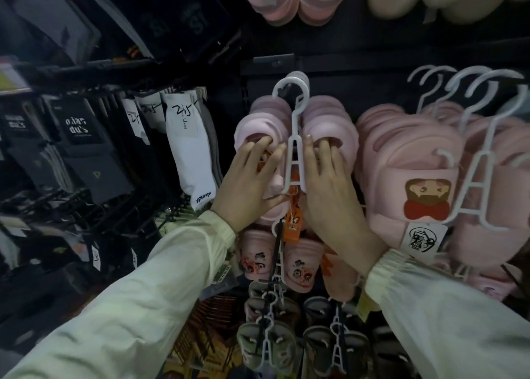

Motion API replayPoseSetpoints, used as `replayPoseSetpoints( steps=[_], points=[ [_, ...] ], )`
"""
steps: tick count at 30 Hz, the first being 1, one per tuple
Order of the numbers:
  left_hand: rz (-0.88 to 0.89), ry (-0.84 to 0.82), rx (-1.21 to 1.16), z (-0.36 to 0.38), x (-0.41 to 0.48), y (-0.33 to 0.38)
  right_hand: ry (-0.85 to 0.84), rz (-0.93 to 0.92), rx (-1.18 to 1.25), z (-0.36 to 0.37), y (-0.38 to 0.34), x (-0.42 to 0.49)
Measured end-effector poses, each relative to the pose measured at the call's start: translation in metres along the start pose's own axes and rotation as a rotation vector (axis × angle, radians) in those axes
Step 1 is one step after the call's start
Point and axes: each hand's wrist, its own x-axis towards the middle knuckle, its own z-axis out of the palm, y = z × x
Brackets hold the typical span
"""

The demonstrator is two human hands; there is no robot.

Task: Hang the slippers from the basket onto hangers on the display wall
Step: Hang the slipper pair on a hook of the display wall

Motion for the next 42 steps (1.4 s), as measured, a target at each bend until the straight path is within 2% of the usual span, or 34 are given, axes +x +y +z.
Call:
replayPoseSetpoints(
  steps=[7, 13, 17, 30, 42],
  points=[
    [-0.025, -0.004, 0.088, 0.001, -0.007, 0.003, 0.028, 0.000, 0.078, 0.004, -0.002, -0.001],
    [-0.089, -0.013, 0.157, 0.001, -0.014, 0.008, 0.277, 0.006, 0.387, -0.010, -0.001, -0.008],
    [-0.124, 0.022, 0.152, -0.002, -0.015, 0.014, 0.341, 0.073, 0.497, -0.011, 0.004, -0.010],
    [-0.159, -0.043, 0.039, -0.009, -0.039, 0.038, 0.155, -0.001, 0.222, -0.002, 0.010, -0.042],
    [-0.069, -0.138, -0.086, -0.020, -0.070, 0.099, 0.038, -0.106, 0.402, 0.000, 0.025, -0.124]
  ],
)
